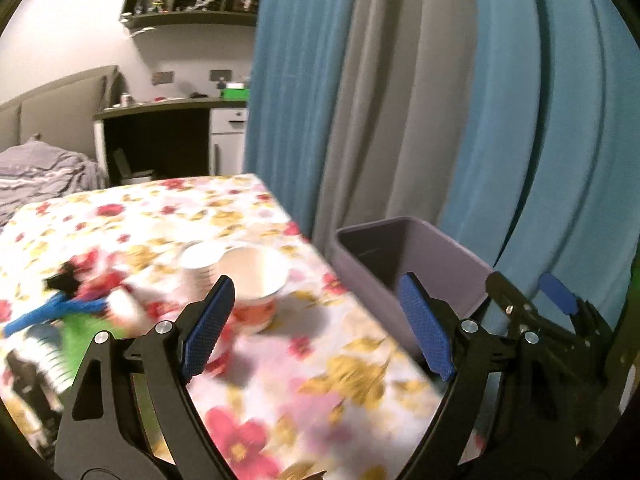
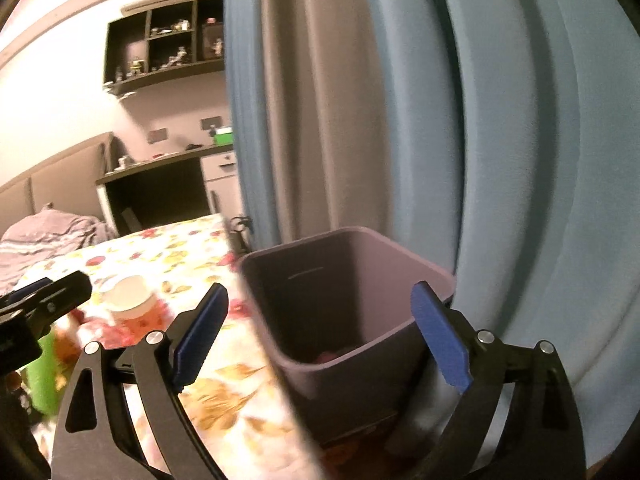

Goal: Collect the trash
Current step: 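Move both open tools back over the trash pile, then grasp the black plastic bag with the left tool while the right tool grasps the green mesh sleeve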

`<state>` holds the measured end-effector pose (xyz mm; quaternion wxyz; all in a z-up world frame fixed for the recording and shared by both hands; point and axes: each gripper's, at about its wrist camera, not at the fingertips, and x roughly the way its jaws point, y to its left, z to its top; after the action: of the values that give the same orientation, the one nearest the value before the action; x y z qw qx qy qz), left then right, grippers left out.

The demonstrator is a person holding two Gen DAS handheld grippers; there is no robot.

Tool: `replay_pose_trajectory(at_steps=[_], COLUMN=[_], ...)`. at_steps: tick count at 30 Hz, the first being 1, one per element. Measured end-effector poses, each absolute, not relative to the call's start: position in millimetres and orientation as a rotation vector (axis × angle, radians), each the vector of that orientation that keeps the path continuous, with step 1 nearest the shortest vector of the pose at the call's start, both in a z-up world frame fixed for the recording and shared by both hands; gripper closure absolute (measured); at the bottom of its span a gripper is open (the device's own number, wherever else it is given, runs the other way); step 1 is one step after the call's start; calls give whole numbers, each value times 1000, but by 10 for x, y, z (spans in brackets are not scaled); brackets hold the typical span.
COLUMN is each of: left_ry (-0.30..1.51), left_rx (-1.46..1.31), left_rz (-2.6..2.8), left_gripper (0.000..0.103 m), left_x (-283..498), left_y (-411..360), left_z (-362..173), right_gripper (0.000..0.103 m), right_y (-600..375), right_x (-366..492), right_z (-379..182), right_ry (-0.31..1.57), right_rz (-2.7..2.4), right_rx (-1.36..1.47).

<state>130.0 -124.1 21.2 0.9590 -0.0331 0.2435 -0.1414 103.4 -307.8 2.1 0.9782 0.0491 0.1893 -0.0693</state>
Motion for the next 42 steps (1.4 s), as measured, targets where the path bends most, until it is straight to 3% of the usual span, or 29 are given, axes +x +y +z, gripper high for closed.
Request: replay_pose_trajectory(at_steps=[19, 29, 42], left_ry=[580, 685, 758], left_rx=[-100, -143, -160], left_rz=[58, 39, -55], left_gripper=[20, 21, 68], left_x=[310, 408, 469], left_y=[727, 919, 892], left_z=[-411, -681, -849], right_gripper=[13, 13, 13], right_y=[-1737, -1337, -1043], right_x=[634, 626, 701], right_z=[-184, -261, -329], right_ry=[445, 489, 537], right_rz=[164, 234, 304], right_rx=[38, -7, -20])
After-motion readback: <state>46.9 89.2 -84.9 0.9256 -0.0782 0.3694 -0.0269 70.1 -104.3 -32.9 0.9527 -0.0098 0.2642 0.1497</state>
